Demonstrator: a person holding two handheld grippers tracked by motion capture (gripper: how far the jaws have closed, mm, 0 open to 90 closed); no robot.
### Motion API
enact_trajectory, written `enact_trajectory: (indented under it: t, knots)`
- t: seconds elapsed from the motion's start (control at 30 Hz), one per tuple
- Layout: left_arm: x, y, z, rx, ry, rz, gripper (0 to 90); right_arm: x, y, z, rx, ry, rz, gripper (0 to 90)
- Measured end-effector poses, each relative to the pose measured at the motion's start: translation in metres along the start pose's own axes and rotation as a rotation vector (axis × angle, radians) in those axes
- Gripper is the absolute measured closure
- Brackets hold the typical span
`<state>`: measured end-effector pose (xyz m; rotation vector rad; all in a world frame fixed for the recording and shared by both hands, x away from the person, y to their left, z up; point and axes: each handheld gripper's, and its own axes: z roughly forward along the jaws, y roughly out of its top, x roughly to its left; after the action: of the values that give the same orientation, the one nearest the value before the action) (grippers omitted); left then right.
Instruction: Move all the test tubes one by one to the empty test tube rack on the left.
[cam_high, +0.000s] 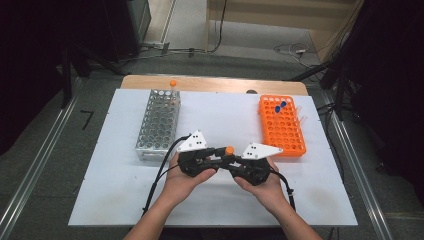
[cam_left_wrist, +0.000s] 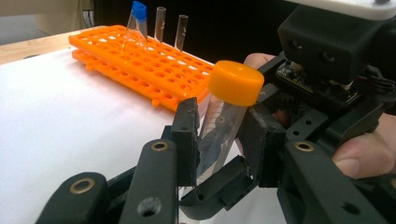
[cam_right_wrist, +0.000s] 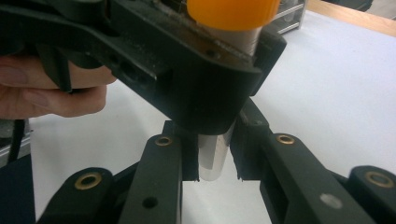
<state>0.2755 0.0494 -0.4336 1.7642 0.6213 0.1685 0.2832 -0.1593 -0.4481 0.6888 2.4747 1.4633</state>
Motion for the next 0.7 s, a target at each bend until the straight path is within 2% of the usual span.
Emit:
enact_trajectory:
  t: [0.2,0.33,0.37,0.4,0.47,0.5,0.53,0.6,0.7]
  knots:
    - [-0.001,0.0,0.0,-0.003,0.034,0.019,72.6,-0.001,-0.001,0.001,0.003,0.008,0.01,72.0]
    - [0.001,0.0,-0.001,-0.011,0.035,0.008,74.5,-0.001,-0.001,0.0,-0.005,0.009,0.006,70.4]
    - [0.001,0.0,-0.001,-0.014,0.035,0.007,74.5,-0.001,-0.002,-0.001,-0.008,0.007,0.0,68.1]
    - [0.001,0.0,-0.002,-0.017,0.037,0.005,74.6,-0.002,-0.003,-0.002,-0.014,0.001,-0.001,58.4]
    - [0.002,0.001,-0.003,-0.027,0.038,-0.004,74.6,-0.003,-0.004,-0.003,-0.021,0.004,-0.001,55.0]
    - [0.003,0.002,-0.004,-0.028,0.04,-0.005,74.6,-0.006,-0.007,-0.005,-0.036,0.014,0.009,45.1]
    - [0.004,0.002,-0.005,-0.032,0.042,-0.008,74.6,-0.008,-0.009,-0.007,-0.044,0.008,0.016,40.6]
    - [0.007,0.003,-0.007,-0.037,0.049,-0.017,74.6,-0.011,-0.01,-0.009,-0.049,0.009,0.026,38.4]
    - [0.013,0.003,-0.01,-0.042,0.063,-0.033,74.6,-0.019,-0.016,-0.019,-0.077,0.008,0.044,29.1]
